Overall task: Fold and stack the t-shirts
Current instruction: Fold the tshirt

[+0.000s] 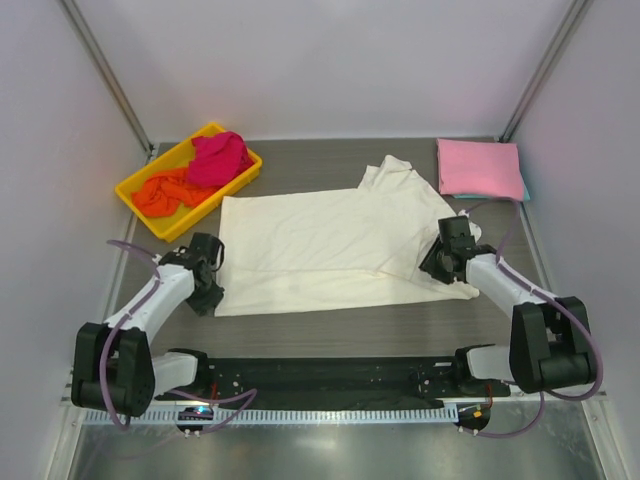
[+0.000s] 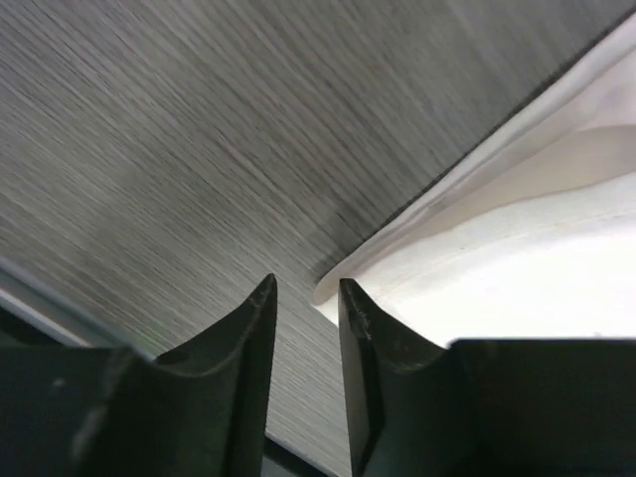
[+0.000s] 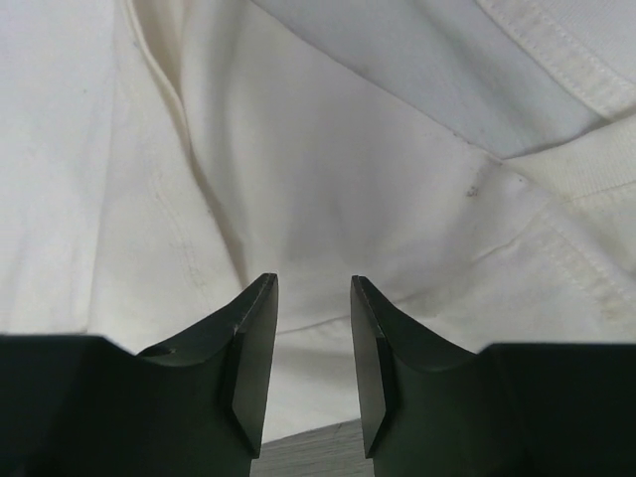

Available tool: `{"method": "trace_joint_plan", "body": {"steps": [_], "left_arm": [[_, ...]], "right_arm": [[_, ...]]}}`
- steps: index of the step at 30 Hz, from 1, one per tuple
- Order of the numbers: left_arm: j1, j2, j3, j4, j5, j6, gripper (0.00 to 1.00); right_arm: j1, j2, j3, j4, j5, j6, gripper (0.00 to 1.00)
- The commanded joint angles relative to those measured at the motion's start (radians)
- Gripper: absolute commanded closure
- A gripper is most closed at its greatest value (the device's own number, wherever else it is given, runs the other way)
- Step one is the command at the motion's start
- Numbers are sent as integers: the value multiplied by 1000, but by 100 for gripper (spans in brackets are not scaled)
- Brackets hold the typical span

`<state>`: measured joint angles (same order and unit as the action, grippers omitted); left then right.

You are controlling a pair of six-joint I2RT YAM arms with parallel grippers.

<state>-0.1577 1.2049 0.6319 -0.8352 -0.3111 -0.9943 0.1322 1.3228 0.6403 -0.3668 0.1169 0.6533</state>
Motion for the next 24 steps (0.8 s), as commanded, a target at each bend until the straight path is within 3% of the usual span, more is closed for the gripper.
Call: {"method": "trace_joint_plan", "body": {"steps": [1,4,9,12,15,20,24], "left_arm": [[-2,-1,109,-51,-82,-1,66],[-20,-1,184,-36,-47,60,66],[-57,-19,163,178,215,131,60],[-57,30,152,257,286,131,58],[-57,106,164,291,273,141,57],[-54,240,257,243,107,172,51],[-33,337,301,232,53,171,49]], "right_arm": [[-5,-82,53,-20,-39,-14,58],[-5,-118,61,-27,-87,-15,56],[-5,-137,67,8,-215,-15,52],[-2,-128,73,12,-241,-11,50],[3,-131,62,23,-247,2,49],[29,-114,13,100,-249,43,47],[46,-45,-8,153,-205,61,47]]}}
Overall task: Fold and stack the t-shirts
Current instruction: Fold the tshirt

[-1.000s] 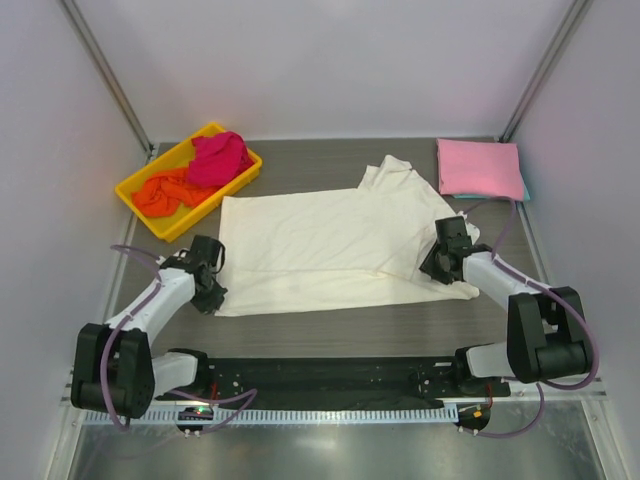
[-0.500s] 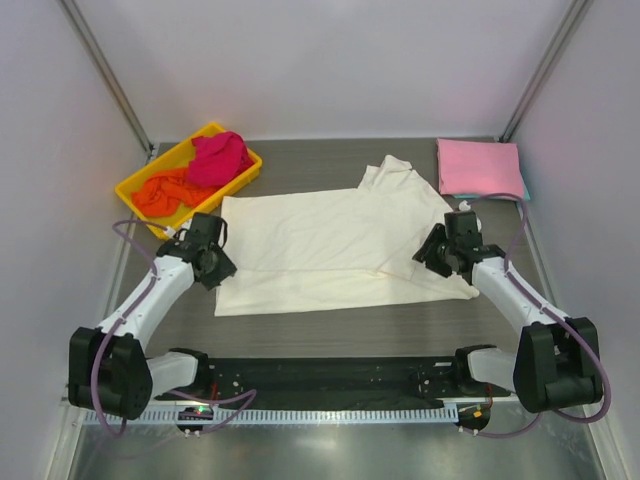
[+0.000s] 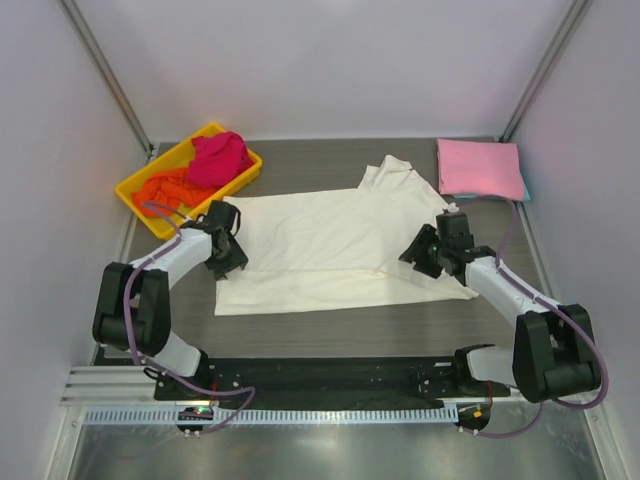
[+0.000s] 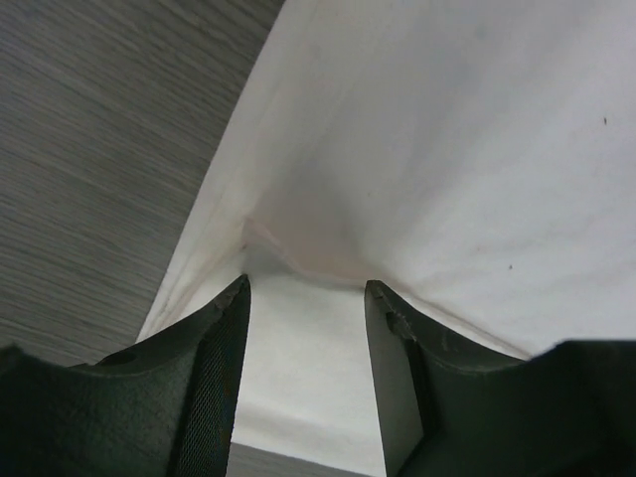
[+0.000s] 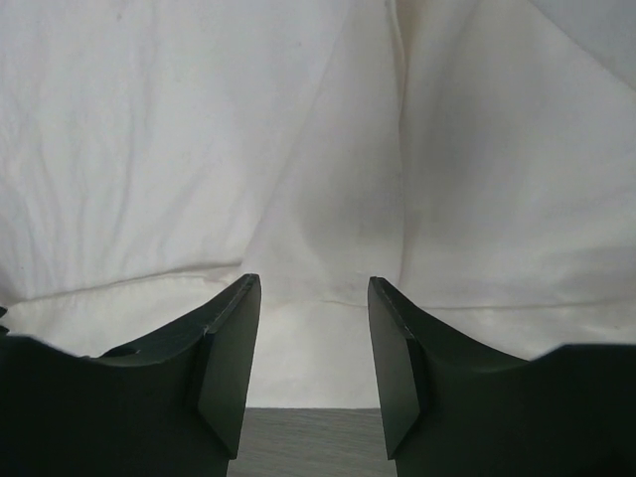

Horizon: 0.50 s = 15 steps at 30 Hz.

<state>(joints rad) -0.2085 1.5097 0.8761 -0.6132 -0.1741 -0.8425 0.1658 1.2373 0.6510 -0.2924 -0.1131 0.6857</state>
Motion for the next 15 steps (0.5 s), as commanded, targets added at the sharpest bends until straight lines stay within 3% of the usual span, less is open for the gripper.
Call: {"method": "trace_joint_plan", "body": {"steps": [1,7,15], "left_arm": [[21,65,63,9,-85,16,49],[23,136,78,-20,-104,-13,48],[23,66,98,-54,-160,-12,47]], "right_arm": [[17,47,-25,90,38,32,47],[34,56,-65,167,64,57,47],[55,60,-94,167,102,90,47]]}}
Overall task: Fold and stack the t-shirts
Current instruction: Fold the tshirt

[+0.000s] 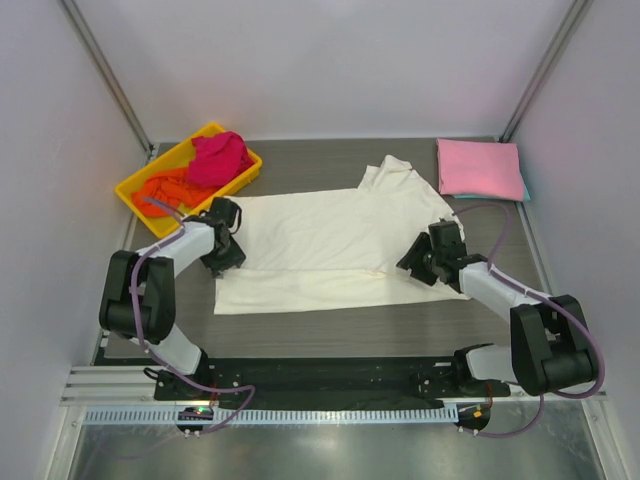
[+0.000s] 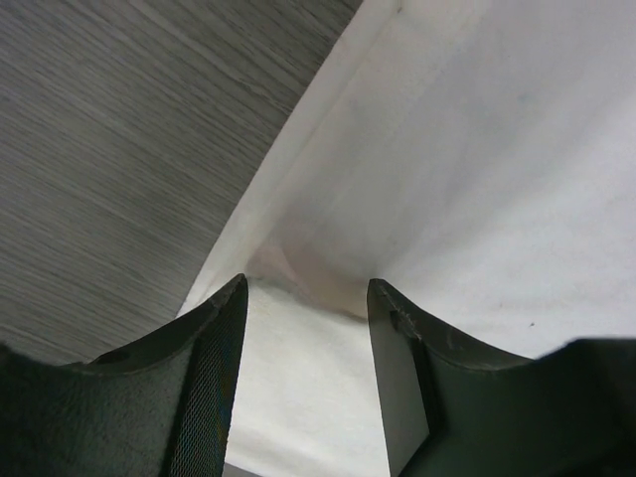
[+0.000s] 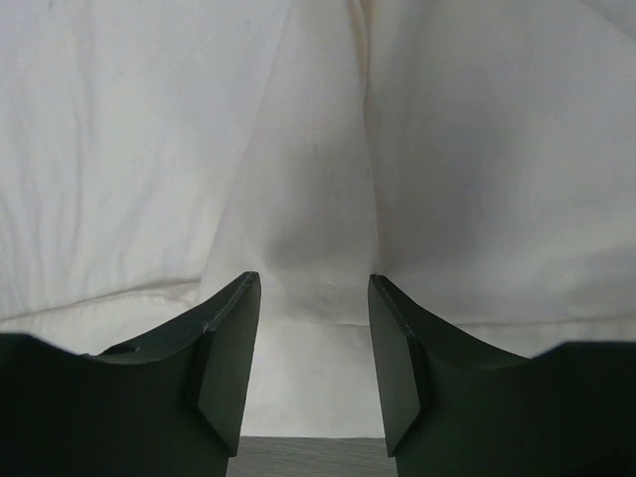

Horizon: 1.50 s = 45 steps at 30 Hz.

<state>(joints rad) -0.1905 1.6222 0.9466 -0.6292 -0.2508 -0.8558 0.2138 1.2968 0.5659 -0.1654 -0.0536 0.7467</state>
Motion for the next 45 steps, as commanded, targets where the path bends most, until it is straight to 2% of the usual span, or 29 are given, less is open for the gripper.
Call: {"method": "trace_joint_plan", "body": {"steps": [1,10,19,27,31,34,42,45], "left_arm": [[3,-57,43,-44,-88,6,46],[-56,-194,112,-56,-21,83,46],[-78,-291,37,36,291,90,44],[-78,-335,31,33,297,110,43],[-78,-331,34,33,304,118,42],[-76,-331,32,33,312,110,42],[-78,-340,15,37,311,109,41],[-76,-337,11,39,309,106,41]], "right_arm": [[9,1,-5,34,47,31,46],[13,-37,20,-26,110,28,44],[33,-2,-11,24,115,69,44],[42,44,-18,92,92,114,48],[45,32,9,84,90,112,58],[47,18,40,69,89,103,62],[48,38,112,53,74,105,63],[48,76,126,101,66,100,63]]}}
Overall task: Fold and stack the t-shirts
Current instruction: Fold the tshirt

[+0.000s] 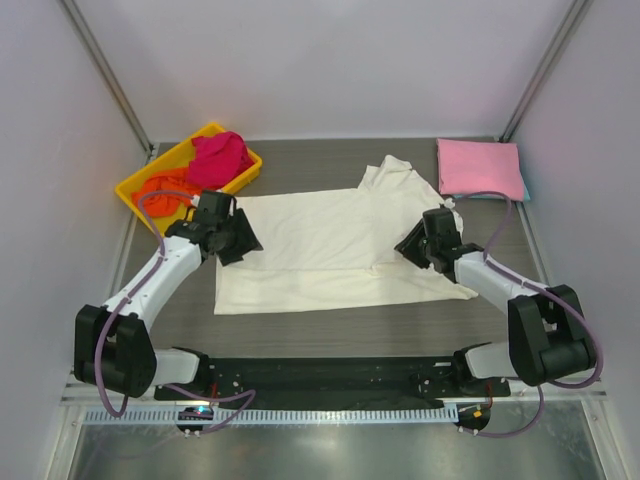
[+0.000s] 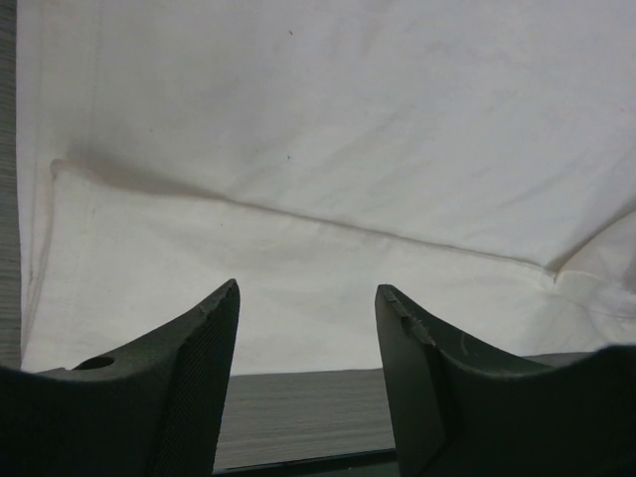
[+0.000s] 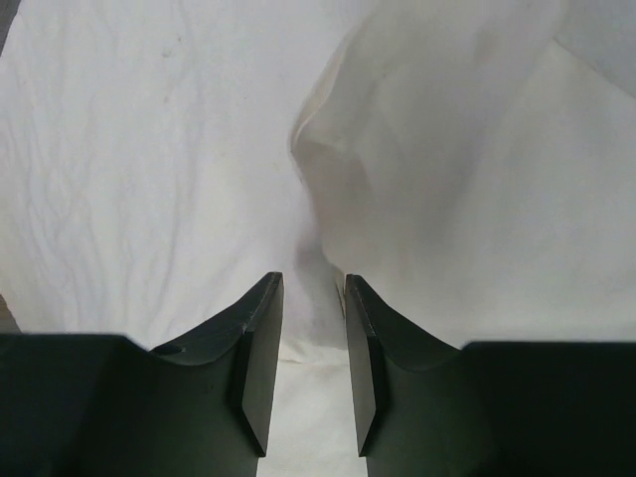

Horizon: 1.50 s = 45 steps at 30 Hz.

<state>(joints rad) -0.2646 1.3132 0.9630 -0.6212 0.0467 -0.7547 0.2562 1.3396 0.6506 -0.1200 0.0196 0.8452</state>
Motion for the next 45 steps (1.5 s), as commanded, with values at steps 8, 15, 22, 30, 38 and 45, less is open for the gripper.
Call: {"method": "trace_joint_plan", "body": {"steps": [8,15,22,30,38,45], "left_arm": [[-4,-22,6,26,1,6,41],[-4,18,-7,54,44,-3,40],[-48,46,25,77,48,-29,40],[-88,171,31,152,77,-66,39],[-88,305,16,181,47,-69,40],[-88,311,-64,167,-39,-94,41]], "right_arm": [[6,176,198,85,-118,-43,62],[3,121,250,-102,-29,-119,55],[-31,113,340,-307,71,-235,53],[-159,136,295,-451,147,-207,56],[-238,138,225,-474,209,-215,58],[-242,43,75,-484,328,-112,60]]}}
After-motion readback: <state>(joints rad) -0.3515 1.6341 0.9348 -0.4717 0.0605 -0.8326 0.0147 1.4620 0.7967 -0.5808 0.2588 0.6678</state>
